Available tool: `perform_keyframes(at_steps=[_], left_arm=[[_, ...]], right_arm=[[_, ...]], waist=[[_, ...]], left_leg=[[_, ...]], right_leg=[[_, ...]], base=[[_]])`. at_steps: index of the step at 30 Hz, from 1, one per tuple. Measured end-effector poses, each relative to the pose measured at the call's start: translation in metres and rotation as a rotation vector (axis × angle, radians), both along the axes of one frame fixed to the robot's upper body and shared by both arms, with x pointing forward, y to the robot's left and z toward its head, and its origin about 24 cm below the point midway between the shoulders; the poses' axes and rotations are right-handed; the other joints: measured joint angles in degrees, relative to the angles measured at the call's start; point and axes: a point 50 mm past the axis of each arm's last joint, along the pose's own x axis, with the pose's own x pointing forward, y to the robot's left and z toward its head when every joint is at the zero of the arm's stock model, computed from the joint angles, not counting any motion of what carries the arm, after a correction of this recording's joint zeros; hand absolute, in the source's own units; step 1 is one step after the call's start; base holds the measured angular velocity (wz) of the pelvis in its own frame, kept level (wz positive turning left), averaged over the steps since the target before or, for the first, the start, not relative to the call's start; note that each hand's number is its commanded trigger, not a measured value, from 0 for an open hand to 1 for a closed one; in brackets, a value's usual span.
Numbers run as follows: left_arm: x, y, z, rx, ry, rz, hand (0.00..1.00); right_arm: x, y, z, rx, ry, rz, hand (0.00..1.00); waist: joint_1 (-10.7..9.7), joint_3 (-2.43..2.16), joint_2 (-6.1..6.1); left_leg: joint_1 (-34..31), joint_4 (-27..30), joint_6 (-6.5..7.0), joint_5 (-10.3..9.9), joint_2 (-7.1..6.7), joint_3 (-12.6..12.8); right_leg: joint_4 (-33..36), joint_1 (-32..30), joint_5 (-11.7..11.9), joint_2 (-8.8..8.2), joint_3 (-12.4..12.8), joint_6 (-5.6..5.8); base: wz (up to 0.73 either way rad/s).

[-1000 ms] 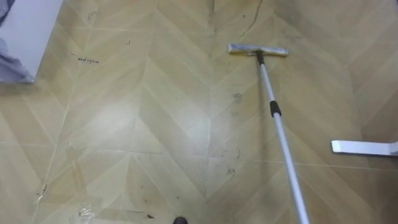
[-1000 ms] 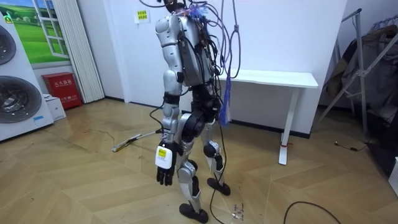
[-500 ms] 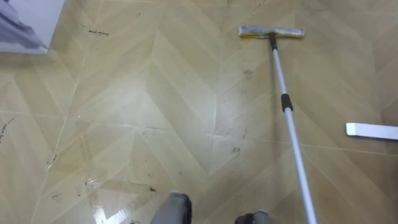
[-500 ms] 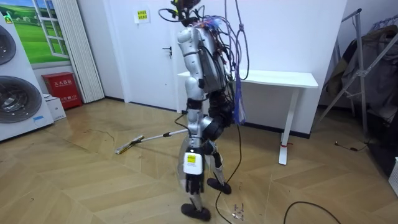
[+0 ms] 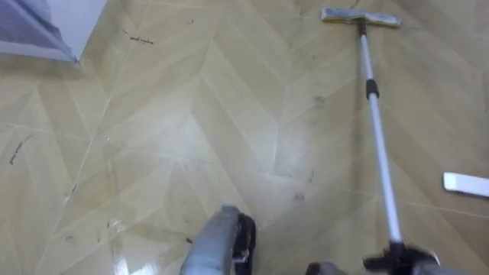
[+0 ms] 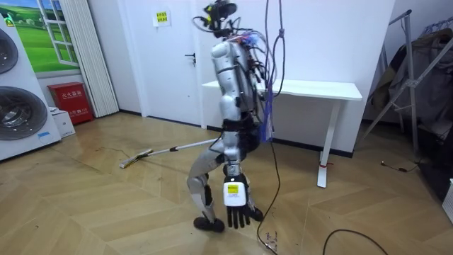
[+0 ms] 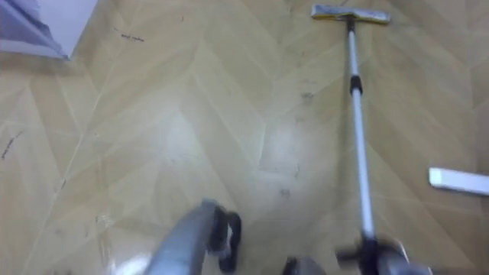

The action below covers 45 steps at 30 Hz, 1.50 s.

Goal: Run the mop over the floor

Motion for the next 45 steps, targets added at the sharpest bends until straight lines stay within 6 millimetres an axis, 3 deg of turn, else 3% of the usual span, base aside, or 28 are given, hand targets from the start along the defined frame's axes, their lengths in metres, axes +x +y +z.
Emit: perform_keyframes(at_steps=[1, 2, 3, 6, 7, 9, 11, 14, 15, 16, 17, 18, 19, 20, 22, 24, 25, 26, 28, 29, 31, 33, 34, 37, 40, 42, 44, 45], left_arm=[[0.003, -0.001, 0.0, -0.001, -0.009, 0.003, 0.0], [0.008, -0.001, 0.001, 0.003, -0.028, 0.001, 0.0], [0.012, -0.001, 0.002, 0.025, -0.042, -0.008, 0.0], [0.021, -0.001, 0.003, 0.05, -0.078, -0.012, 0.0], [0.024, -0.001, 0.004, 0.052, -0.091, -0.015, 0.0], [0.024, -0.004, 0.004, 0.044, -0.09, -0.013, 0.0], [0.019, -0.008, 0.002, 0.036, -0.069, -0.007, 0.0], [0.008, -0.005, 0.001, 0.046, -0.026, 0.008, 0.0], [0.007, -0.003, 0.002, 0.054, -0.026, 0.016, 0.0], [0.009, 0.002, 0.004, 0.072, -0.032, 0.024, 0.0], [0.009, 0.006, 0.005, 0.091, -0.039, 0.034, 0.0], [0.008, 0.008, 0.006, 0.097, -0.046, 0.042, 0.0], [0.008, 0.008, 0.006, 0.098, -0.046, 0.042, 0.0], [0.007, 0.008, 0.006, 0.095, -0.049, 0.034, 0.0], [0.006, 0.007, 0.006, 0.084, -0.049, 0.032, 0.0], [-0.003, 0.003, 0.004, 0.052, -0.038, 0.032, 0.0], [-0.006, 0.003, 0.004, 0.043, -0.034, 0.03, 0.0], [-0.004, 0.002, 0.004, 0.029, -0.034, 0.011, 0.0], [-0.004, 0.005, 0.004, 0.028, -0.034, 0.005, 0.0], [0.001, 0.004, 0.005, 0.023, -0.042, 0.001, 0.0], [0.004, 0.003, 0.005, 0.022, -0.056, 0.002, 0.0], [0.007, 0.002, 0.005, 0.022, -0.067, 0.011, 0.0], [0.009, 0.002, 0.006, 0.021, -0.075, 0.009, 0.0], [0.024, -0.001, 0.007, 0.034, -0.122, 0.002, 0.0], [0.024, -0.008, 0.006, 0.018, -0.121, -0.004, 0.0], [0.016, -0.008, 0.004, 0.017, -0.091, 0.003, 0.0], [0.003, -0.005, 0.003, 0.033, -0.027, 0.028, 0.0], [0.002, -0.002, 0.003, 0.04, -0.016, 0.036, 0.0]], right_arm=[[-0.012, -0.003, -0.001, -0.01, 0.029, -0.007, 1.0], [-0.038, -0.006, -0.005, -0.03, 0.095, -0.024, 1.0], [-0.057, -0.005, -0.007, -0.037, 0.147, -0.031, 1.0], [-0.074, 0.006, -0.013, -0.037, 0.199, -0.037, 1.0], [-0.079, 0.015, -0.017, -0.023, 0.212, -0.048, 1.0], [-0.076, 0.028, -0.021, -0.001, 0.206, -0.076, 1.0], [-0.067, 0.028, -0.02, -0.007, 0.194, -0.081, 1.0], [-0.04, 0.022, -0.014, -0.027, 0.172, -0.079, 1.0], [-0.029, 0.02, -0.012, -0.031, 0.158, -0.076, 1.0], [-0.005, 0.015, -0.005, -0.046, 0.109, -0.067, 1.0], [0.023, 0.011, 0.004, -0.054, 0.044, -0.054, 1.0], [0.048, 0.007, 0.014, -0.055, -0.026, -0.043, 1.0], [0.061, 0.006, 0.02, -0.056, -0.064, -0.032, 1.0], [0.08, 0.004, 0.029, -0.052, -0.127, -0.019, 1.0], [0.105, 0.006, 0.04, -0.034, -0.222, 0.001, 1.0], [0.106, 0.009, 0.039, 0.012, -0.244, -0.016, 1.0], [0.102, 0.009, 0.037, 0.019, -0.234, -0.025, 1.0], [0.085, 0.007, 0.029, 0.032, -0.201, -0.05, 1.0], [0.047, 0.002, 0.014, 0.038, -0.116, -0.101, 1.0], [0.016, -0.004, 0.007, 0.028, -0.038, -0.124, 1.0], [-0.03, -0.01, -0.001, 0.001, 0.079, -0.153, 1.0], [-0.082, -0.01, -0.005, -0.018, 0.209, -0.169, 1.0], [-0.091, -0.009, -0.006, -0.019, 0.229, -0.175, 1.0], [-0.101, 0.002, -0.011, -0.009, 0.253, -0.185, 1.0], [-0.096, 0.015, -0.016, 0.012, 0.252, -0.177, 1.0], [-0.082, 0.019, -0.017, 0.02, 0.252, -0.156, 1.0], [-0.056, 0.016, -0.013, 0.008, 0.231, -0.138, 1.0], [-0.035, 0.01, -0.007, -0.006, 0.204, -0.132, 1.0]], waist=[[-0.7, 0.0, 0.44], [-1.5, -0.39, 1.39], [-1.7, -0.49, 2.82], [-3.5, -0.65, 4.42], [-3.9, -0.71, 4.81], [-4.0, -0.59, 4.68], [-3.2, -0.46, 4.56], [-2.0, -0.21, 3.13], [-1.3, -0.46, 2.97], [-0.3, 0.01, 2.01], [1.3, 0.29, 0.4], [2.1, 0.35, -0.8], [2.9, 0.72, -1.87], [4.1, 0.62, -2.49], [5.4, 1.06, -3.16], [6.2, 1.28, -3.11], [6.2, 1.26, -2.92], [5.8, 1.19, -2.21], [3.8, 0.75, -1.47], [2.8, 0.56, -0.81], [1.8, 0.05, 0.0], [0.0, -1.26, 1.99], [-0.3, -1.54, 2.64], [-1.9, -0.77, 4.58], [-1.9, -0.54, 5.02], [-1.6, -0.49, 5.03], [-1.4, -0.22, 3.81], [-1.3, -0.11, 3.17]], left_leg=[[0.5, 0.8, 0.66, -1.2, -0.8, -0.1], [2.0, 2.1, 1.64, -3.7, -1.71, -0.5], [3.6, 2.3, 2.19, -5.5, -1.91, -0.9], [6.7, 0.8, 2.54, -7.0, -1.86, -1.4], [8.0, -0.3, 2.82, -7.5, -2.06, -1.3], [11.2, -3.0, 2.78, -8.5, -2.98, -1.3], [14.3, -4.7, 2.46, -9.8, -3.07, -1.4], [18.9, -4.8, 0.43, -12.0, -3.18, -2.1], [18.6, -2.6, -0.55, -11.6, -2.95, -1.7], [15.3, 5.7, -5.17, -8.1, -1.35, -0.4], [11.2, 14.2, -7.56, -1.0, -0.01, 0.8], [6.7, 21.2, -7.67, 8.3, 1.23, 1.1], [4.7, 24.0, -7.61, 13.5, 1.57, 1.1], [0.9, 28.5, -7.72, 16.2, 2.32, 0.9], [-3.6, 29.0, -6.34, 12.6, 4.22, 0.7], [-1.9, 10.1, -6.04, 7.2, 5.23, 0.6], [-0.7, 3.7, -6.01, 7.0, 5.21, 0.5], [1.5, -5.9, -4.97, 6.1, 5.1, 0.3], [3.6, -8.4, -1.03, 3.9, 4.49, 2.4], [5.2, -8.0, 0.6, 2.0, 2.75, 2.4], [8.1, -7.2, 2.12, -0.9, 0.59, 2.8], [11.7, -6.7, 3.17, -4.5, -1.18, 2.5], [12.5, -6.8, 3.24, -5.2, -1.53, 1.9], [15.6, -8.4, 3.22, -6.4, -2.45, -0.2], [19.2, -11.8, 2.66, -6.6, -3.22, -3.6], [21.4, -13.2, 1.9, -7.0, -3.77, -6.1], [23.1, -11.7, 0.28, -8.4, -5.22, -8.7], [20.7, -5.5, -2.37, -7.6, -4.88, -7.3]], right_leg=[[3.2, -1.3, 2.5, -0.1, 1.2, 0.37], [9.3, -3.9, 8.6, 0.74, 4.5, 1.06], [12.1, -6.7, 10.9, 2.5, 6.5, 1.36], [7.6, -12.7, 11.1, 4.69, 6.0, 1.9], [1.2, -14.6, 11.6, 5.32, 5.7, 2.32], [-12.6, -16.2, 14.5, 6.38, 5.4, 1.47], [-18.8, -15.8, 18.2, 7.31, 4.5, -0.33], [-19.0, -11.8, 19.5, 6.81, 2.8, -2.25], [-18.3, -11.6, 19.2, 6.71, 2.9, -2.23], [-16.6, -11.3, 18.5, 6.92, 2.9, -2.63], [-14.2, -11.3, 16.8, 7.03, 3.4, -4.0], [-12.7, -11.0, 15.0, 7.45, 3.7, -4.43], [-12.0, -10.7, 14.0, 7.58, 3.8, -4.59], [-11.4, -10.3, 12.8, 8.02, 3.9, -5.09], [-11.0, -8.9, 11.2, 8.85, 3.9, -4.61], [-12.9, -4.2, 8.8, 9.11, 3.0, -4.09], [-13.5, -2.9, 8.1, 9.12, 2.7, -3.79], [-14.8, -0.1, 6.6, 8.85, 1.9, -2.99], [-16.3, 3.9, 4.1, 6.71, -0.4, -1.34], [-15.4, 5.7, 3.3, 5.71, 0.4, -0.64], [-9.0, 5.2, 5.8, 3.56, 1.2, 2.0], [0.1, 3.0, 14.3, 3.19, 4.1, 2.97], [1.8, 2.4, 15.7, 3.23, 4.3, 2.97], [3.8, -3.4, 14.8, 4.44, 5.6, 2.86], [-9.5, -6.5, 14.2, 6.43, 5.0, 2.8], [-20.0, -6.6, 15.3, 7.79, 4.0, 1.21], [-24.1, -5.2, 17.4, 7.28, 2.5, -0.63], [-22.1, -4.9, 17.2, 5.54, 0.8, -0.95]], base=[[0.39], [0.14], [0.0], [-0.1], [0.0], [-0.09], [-0.14], [-0.03], [-0.17], [-0.29], [-0.31], [-0.22], [-0.13], [-0.14], [-0.06], [0.13], [0.22], [0.32], [0.78], [0.82], [0.37], [0.19], [0.04], [-0.27], [-0.47], [-0.47], [-0.11], [0.19]])
